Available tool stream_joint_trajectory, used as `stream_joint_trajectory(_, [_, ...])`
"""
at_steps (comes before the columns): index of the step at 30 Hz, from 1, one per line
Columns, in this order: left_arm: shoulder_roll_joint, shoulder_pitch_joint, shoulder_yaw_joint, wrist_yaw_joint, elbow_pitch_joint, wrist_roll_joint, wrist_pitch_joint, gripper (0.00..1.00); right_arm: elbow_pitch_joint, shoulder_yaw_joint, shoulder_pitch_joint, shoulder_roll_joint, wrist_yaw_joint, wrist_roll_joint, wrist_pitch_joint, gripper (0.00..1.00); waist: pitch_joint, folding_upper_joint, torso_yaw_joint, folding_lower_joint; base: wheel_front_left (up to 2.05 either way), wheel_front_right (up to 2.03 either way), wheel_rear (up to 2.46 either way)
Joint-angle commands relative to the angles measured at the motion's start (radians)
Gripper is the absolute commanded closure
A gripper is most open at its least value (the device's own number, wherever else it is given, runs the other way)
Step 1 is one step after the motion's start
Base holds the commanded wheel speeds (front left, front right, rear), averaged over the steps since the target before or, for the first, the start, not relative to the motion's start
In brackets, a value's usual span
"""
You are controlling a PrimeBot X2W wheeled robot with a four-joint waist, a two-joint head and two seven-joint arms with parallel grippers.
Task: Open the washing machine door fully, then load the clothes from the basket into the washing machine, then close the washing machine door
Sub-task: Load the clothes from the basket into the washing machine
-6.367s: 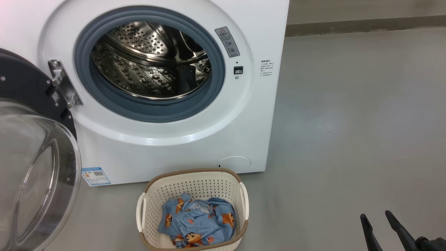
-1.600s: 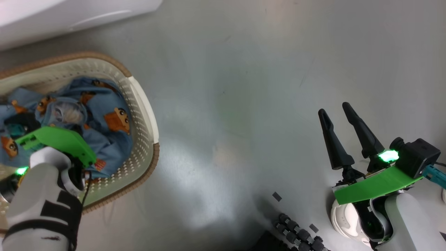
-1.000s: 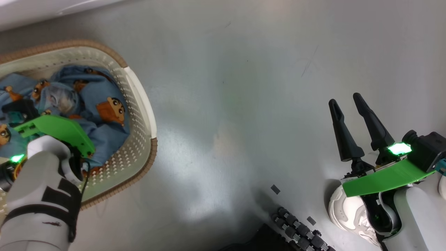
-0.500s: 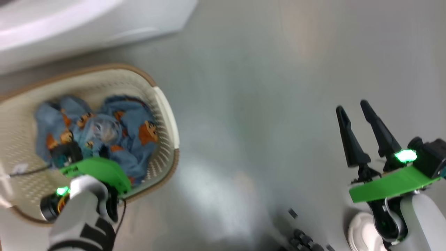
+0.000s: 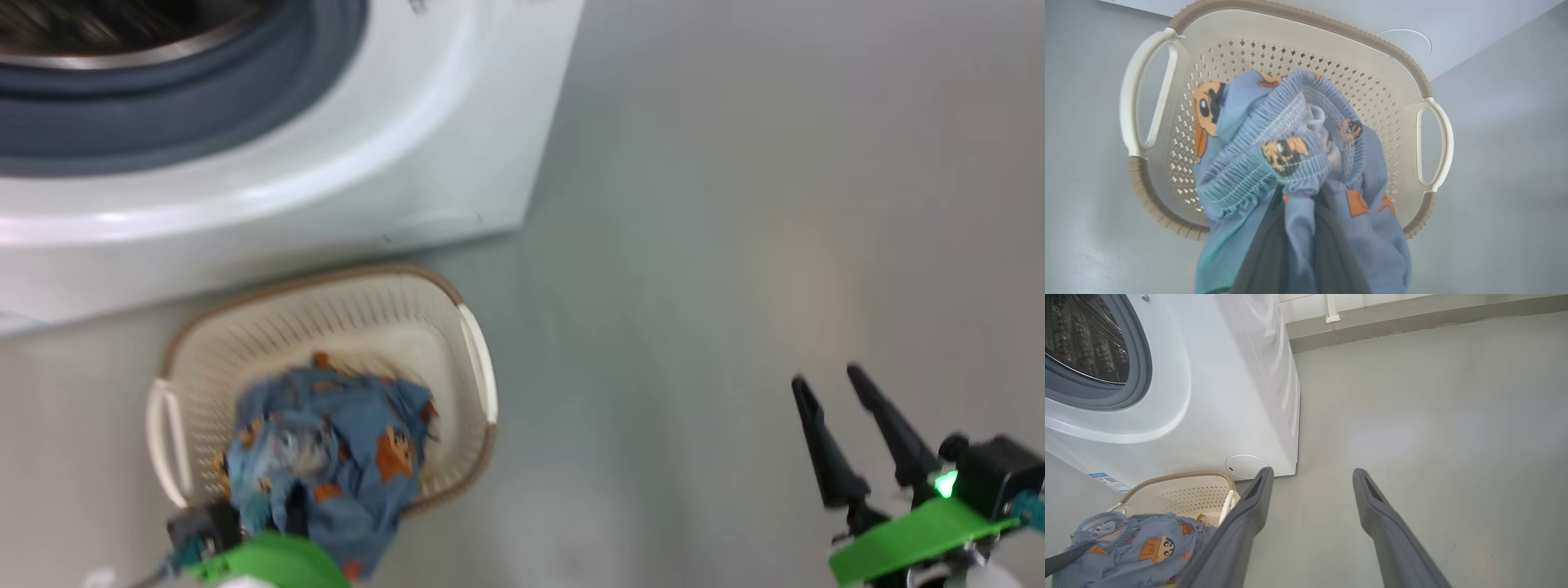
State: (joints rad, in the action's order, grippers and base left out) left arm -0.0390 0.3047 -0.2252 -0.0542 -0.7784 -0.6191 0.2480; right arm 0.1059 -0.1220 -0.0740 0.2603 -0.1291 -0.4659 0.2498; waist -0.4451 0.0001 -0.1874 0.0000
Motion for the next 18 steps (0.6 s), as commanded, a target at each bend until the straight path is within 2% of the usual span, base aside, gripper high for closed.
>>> stream_joint_trajectory(1, [-0.011, -0.072, 0.017, -0.018, 0.069, -0.004, 0.014, 1.00, -0.012, -0.014, 0.047, 0.010, -0.002, 0.018, 0.012, 0.00, 0.214, -0.0001, 0.106, 0.0000, 0.00, 0.00, 0.00])
stream_joint_trajectory(4, [-0.011, -0.167, 0.015, -0.038, 0.172, 0.016, 0.014, 1.00, -0.006, -0.015, 0.084, -0.002, -0.002, 0.030, 0.012, 0.00, 0.272, -0.0001, 0.118, 0.0000, 0.00, 0.00, 0.00])
stream_joint_trajectory(9, [-0.011, -0.279, 0.022, -0.048, 0.301, 0.063, 0.014, 1.00, -0.002, -0.017, 0.121, -0.016, -0.002, 0.046, 0.012, 0.00, 0.333, -0.0001, 0.124, 0.0000, 0.00, 0.00, 0.00])
stream_joint_trajectory(18, [-0.011, -0.487, 0.083, -0.052, 0.570, 0.144, 0.014, 1.00, -0.011, -0.006, 0.187, -0.015, -0.002, 0.103, 0.012, 0.00, 0.438, -0.0001, 0.129, 0.0000, 0.00, 0.00, 0.00])
